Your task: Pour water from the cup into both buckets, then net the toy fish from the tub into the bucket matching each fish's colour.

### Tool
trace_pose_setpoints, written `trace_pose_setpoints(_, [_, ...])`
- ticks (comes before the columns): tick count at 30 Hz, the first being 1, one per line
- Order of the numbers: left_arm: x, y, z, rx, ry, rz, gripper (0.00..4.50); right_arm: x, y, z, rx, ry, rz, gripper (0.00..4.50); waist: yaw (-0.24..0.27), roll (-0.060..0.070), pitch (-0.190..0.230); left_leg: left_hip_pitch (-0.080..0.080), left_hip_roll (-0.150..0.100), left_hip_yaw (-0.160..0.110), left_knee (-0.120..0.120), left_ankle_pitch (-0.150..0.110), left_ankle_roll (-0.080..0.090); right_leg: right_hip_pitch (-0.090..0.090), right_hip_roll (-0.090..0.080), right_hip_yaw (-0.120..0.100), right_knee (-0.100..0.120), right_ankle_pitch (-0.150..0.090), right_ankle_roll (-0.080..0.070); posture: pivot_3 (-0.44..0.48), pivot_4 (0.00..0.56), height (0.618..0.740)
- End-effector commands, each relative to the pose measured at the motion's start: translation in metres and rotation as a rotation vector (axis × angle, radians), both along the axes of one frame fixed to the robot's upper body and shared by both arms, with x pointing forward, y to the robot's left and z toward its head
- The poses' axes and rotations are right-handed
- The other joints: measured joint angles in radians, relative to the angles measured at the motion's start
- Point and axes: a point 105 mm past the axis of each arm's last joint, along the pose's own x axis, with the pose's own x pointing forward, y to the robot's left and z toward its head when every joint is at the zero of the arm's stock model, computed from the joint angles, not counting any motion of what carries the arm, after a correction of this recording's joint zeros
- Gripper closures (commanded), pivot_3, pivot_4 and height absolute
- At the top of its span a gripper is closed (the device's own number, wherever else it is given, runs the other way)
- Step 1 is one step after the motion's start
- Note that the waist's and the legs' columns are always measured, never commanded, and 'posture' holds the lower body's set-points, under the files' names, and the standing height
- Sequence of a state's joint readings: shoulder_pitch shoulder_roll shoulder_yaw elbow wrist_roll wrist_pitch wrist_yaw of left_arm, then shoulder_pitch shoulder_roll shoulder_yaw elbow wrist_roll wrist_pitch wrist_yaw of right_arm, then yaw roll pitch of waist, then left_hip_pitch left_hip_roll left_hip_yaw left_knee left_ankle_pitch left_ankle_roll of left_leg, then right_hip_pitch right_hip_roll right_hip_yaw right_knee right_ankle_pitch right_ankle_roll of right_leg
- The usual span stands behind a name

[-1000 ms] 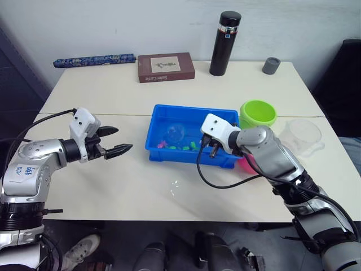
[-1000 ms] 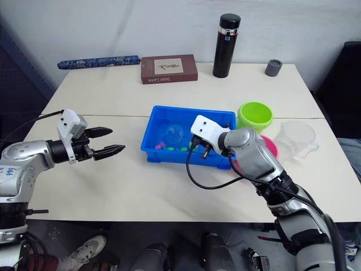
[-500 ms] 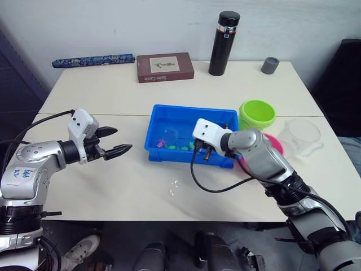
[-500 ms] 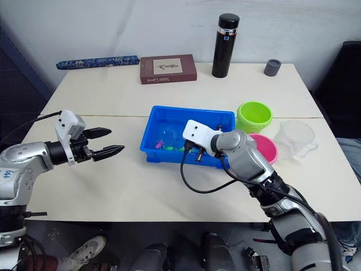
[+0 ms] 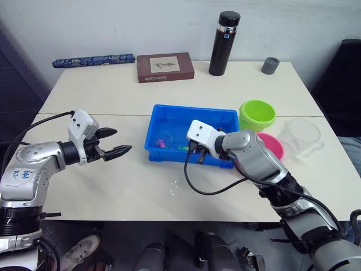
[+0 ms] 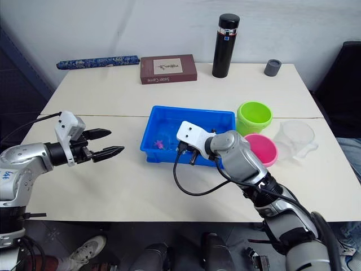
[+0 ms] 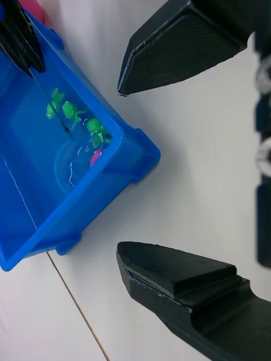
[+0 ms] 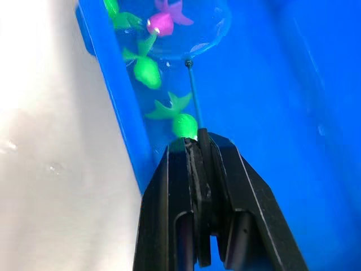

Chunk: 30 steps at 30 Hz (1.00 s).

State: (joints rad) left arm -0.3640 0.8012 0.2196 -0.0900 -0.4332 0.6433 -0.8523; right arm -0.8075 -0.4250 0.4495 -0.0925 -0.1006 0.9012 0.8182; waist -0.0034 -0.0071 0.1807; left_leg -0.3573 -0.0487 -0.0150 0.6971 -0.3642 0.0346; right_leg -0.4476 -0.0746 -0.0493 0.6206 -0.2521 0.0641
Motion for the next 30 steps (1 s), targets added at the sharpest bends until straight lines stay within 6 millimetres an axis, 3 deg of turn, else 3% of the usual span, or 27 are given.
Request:
trace_pose_setpoints(1, [-0.003,0.000,0.013,0.007,-0.047,-0.009,0.05,-0.002,-0.001,0.025,0.080,0.009,-0.010,4.50,0.000,0.000,0.000,0.000,0.000,0.000,0.000,0.000,0.000,0.000,0.000,0.000,0.000,0.000,0.000,0.000,0.150,0.739])
trace_pose_setpoints(8, [-0.001,-0.002,0.014,0.005,-0.048,-0.020,0.05,0.001,-0.018,0.032,0.113,0.069,-0.079,4.50,0.000,0.000,0.000,0.000,0.000,0.000,-0.001,0.000,0.000,0.000,0.000,0.000,-0.001,0.000,0.000,0.000,0.150,0.739])
trace_pose_setpoints(19, [0.005,-0.020,0.024,0.020,-0.095,-0.124,0.05,0.007,-0.054,0.053,0.134,0.003,-0.141,4.50,0.001,0.000,0.000,0.000,0.000,0.000,-0.001,0.000,0.000,0.000,0.000,0.000,-0.001,0.000,0.000,0.000,0.150,0.739])
trace_pose_setpoints(25, [0.003,-0.036,0.028,0.027,-0.116,-0.216,0.05,-0.006,-0.092,0.071,0.166,-0.040,-0.148,4.50,0.004,0.000,0.000,-0.001,0.000,0.000,-0.004,0.000,0.000,0.000,0.000,-0.001,-0.004,0.000,0.000,0.000,0.150,0.739])
trace_pose_setpoints(30, [0.003,-0.045,0.031,0.018,-0.137,-0.265,0.05,-0.029,-0.122,0.087,0.205,-0.050,-0.160,4.50,0.006,0.000,0.000,-0.002,0.000,-0.001,-0.005,0.000,0.000,0.000,0.000,-0.001,-0.007,0.000,0.000,0.000,0.150,0.739])
